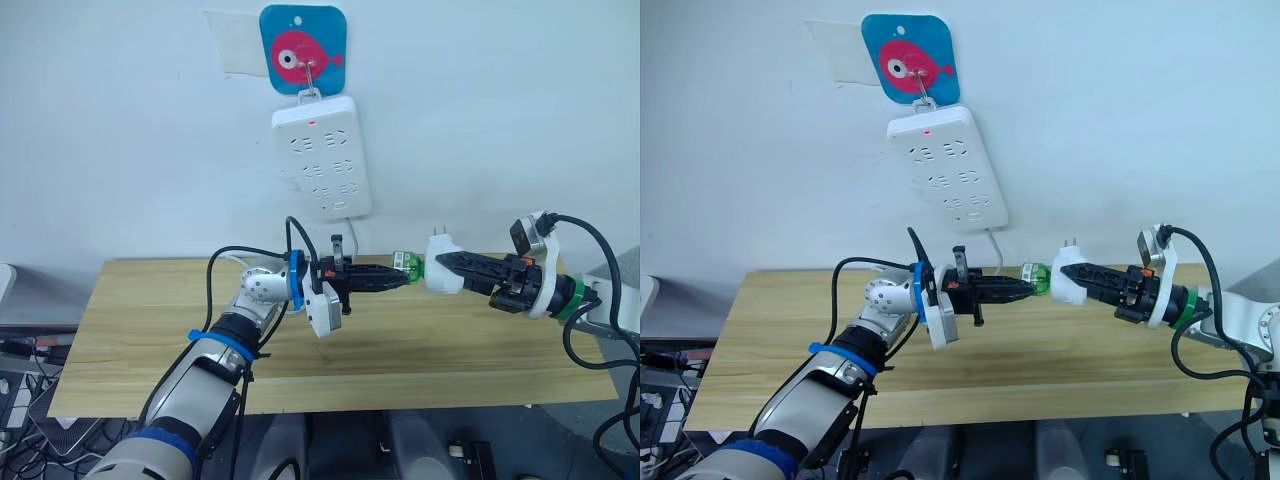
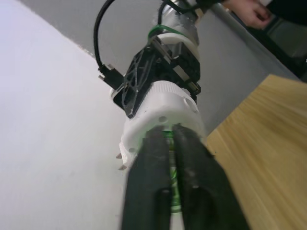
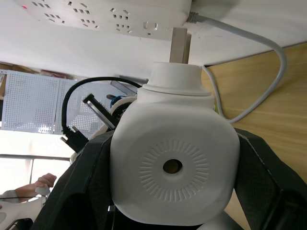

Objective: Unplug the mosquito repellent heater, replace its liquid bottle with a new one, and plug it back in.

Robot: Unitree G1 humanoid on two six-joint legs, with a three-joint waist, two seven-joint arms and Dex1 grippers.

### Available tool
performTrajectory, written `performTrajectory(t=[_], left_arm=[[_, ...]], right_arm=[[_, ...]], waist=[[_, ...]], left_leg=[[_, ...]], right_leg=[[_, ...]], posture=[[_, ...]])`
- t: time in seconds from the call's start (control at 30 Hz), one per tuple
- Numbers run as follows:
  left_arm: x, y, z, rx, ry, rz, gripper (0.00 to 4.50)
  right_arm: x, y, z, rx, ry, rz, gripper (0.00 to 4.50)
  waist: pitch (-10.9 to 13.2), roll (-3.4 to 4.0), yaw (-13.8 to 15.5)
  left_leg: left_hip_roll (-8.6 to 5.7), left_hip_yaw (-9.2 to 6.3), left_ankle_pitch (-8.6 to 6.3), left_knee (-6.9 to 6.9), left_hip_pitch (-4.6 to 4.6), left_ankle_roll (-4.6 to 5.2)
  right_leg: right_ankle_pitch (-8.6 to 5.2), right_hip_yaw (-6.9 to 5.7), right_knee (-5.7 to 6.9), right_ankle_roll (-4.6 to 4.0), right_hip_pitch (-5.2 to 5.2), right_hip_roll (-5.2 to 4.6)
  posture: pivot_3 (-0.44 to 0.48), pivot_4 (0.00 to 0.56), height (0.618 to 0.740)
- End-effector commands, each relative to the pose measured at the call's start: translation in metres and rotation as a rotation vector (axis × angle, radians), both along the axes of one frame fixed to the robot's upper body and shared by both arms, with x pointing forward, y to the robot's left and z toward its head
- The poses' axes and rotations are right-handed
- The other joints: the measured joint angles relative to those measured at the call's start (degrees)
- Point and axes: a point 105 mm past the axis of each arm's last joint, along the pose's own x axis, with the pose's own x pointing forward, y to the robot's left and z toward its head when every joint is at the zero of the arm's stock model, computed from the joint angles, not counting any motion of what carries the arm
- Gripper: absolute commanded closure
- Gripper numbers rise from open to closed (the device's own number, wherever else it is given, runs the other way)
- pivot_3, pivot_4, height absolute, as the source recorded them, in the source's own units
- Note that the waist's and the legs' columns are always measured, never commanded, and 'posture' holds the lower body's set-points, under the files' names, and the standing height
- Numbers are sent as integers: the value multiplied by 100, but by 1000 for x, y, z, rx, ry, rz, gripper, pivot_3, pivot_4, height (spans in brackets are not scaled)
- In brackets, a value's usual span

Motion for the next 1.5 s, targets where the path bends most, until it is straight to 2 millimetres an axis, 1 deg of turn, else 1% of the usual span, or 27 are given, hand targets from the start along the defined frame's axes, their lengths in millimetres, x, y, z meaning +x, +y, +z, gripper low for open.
performTrajectory(t=[0.03, 0.13, 0.27, 0.43, 0.57, 0.6, 0.83, 0.93, 1.13, 1.27, 1.3, 1.33, 1.37, 1.4, 1.43, 1.47, 1.5], left_arm=[[-2, 0, 6, -30, -2, -7, 4476], [-6, 2, 6, -26, -41, -25, 3918], [-6, 5, 6, -19, -85, -19, 2743], [-6, 5, 0, 18, -96, -18, 1252], [-1, 2, 1, -4, -108, 8, 178], [-1, 1, 2, -10, -117, 8, 10], [-4, -4, -2, 9, -146, 0, 10], [-3, -4, -2, 10, -146, 6, 562], [3, -3, -4, 20, -125, 35, 2183], [1, -4, -4, 14, -98, 17, 2238], [-1, -5, -4, 7, -53, 5, 2238], [1, -7, -6, 23, 68, 3, 2238], [5, -9, -8, 40, 234, 0, 2238], [8, -10, -8, 47, 461, -19, 2238], [7, -10, -7, 60, 619, -51, 2238], [0, -10, -10, 133, 740, -101, 2238], [-2, -8, -9, 171, 896, -130, 2238]], right_arm=[[-11, 8, 13, 32, -42, 80, 1482], [-11, 7, 13, 30, -41, 77, 1482], [-11, 5, 13, 30, -40, 73, 1482], [-12, 5, 14, 35, -44, 79, 1482], [-14, 9, 15, 38, -54, 102, 1482], [-15, 10, 15, 38, -55, 104, 1482], [-14, 9, 17, 36, -58, 99, 1482], [-14, 9, 17, 36, -59, 98, 1482], [-14, 7, 19, 43, -64, 103, 1482], [-15, 7, 18, 42, -60, 107, 1482], [-15, 7, 18, 39, -60, 107, 1482], [-15, 7, 18, 33, -60, 108, 1482], [-16, 7, 18, 25, -60, 108, 1482], [-16, 7, 17, 18, -59, 107, 1482], [-16, 6, 17, 15, -58, 105, 1482], [-17, 5, 17, 9, -54, 107, 1482], [-19, 4, 17, 5, -52, 117, 1482]], waist=[[0, 0, -1], [0, 0, 0], [0, 0, 2], [0, 0, 2], [0, 0, 2], [0, 0, 3], [0, 0, -1], [0, 0, 1], [0, 0, 0], [0, 0, 0], [0, 0, 0], [0, 0, -1], [0, 0, -6], [-1, 2, -18], [0, 3, -51], [0, 3, -63], [0, 3, -78]], left_leg=[[0, 0, 0, 0, 0, 0], [0, 0, 0, 0, 0, 0], [0, -1, 0, 0, 0, 0], [-1, -1, 0, 0, 0, 0], [-1, 0, 0, 0, 0, 0], [-1, 0, 0, 0, 0, 0], [-1, 1, 0, 0, 0, 0], [-1, 0, 0, 0, -1, 0], [-1, 0, 0, 0, -1, 0], [-1, 0, 0, 0, -1, 0], [-1, 0, 0, 0, -1, 0], [0, -1, 0, 0, -1, 0], [0, 0, 0, 0, -1, 0], [0, 0, 0, -1, -1, 0], [1, -4, 0, -1, -2, -1], [5, -27, 1, -1, -6, -2], [7, -43, 2, 1, -14, -3]], right_leg=[[0, 0, 0, 0, 0, 0], [0, 0, 0, 0, 0, 1], [0, 0, 0, 0, 0, 0], [0, -1, 0, 0, 0, 1], [0, 1, -1, 0, 0, 1], [0, 0, -1, 0, 0, 1], [0, 0, 0, 0, 0, 0], [0, 0, 0, 0, 0, 1], [0, 0, 0, 0, 0, 0], [0, 0, 0, 0, 0, 0], [0, 0, 0, 0, 0, 0], [0, 0, 0, 0, 0, 0], [0, 1, 1, 0, 0, -1], [0, 2, -1, 0, 0, -1], [0, 4, -1, 0, 0, -6], [0, 10, -7, 0, 0, -21], [0, 8, -13, -1, 0, -23]], posture=[[-28, 281, 740], [-28, 281, 740], [-28, 281, 740], [-31, 275, 740], [-31, 275, 740], [-31, 275, 740], [-35, 271, 740], [-35, 271, 740], [-39, 276, 740], [-39, 278, 740], [-39, 278, 740], [-39, 278, 740], [-39, 278, 740], [-40, 279, 740], [-40, 279, 740], [-40, 279, 740], [-42, 278, 740]])
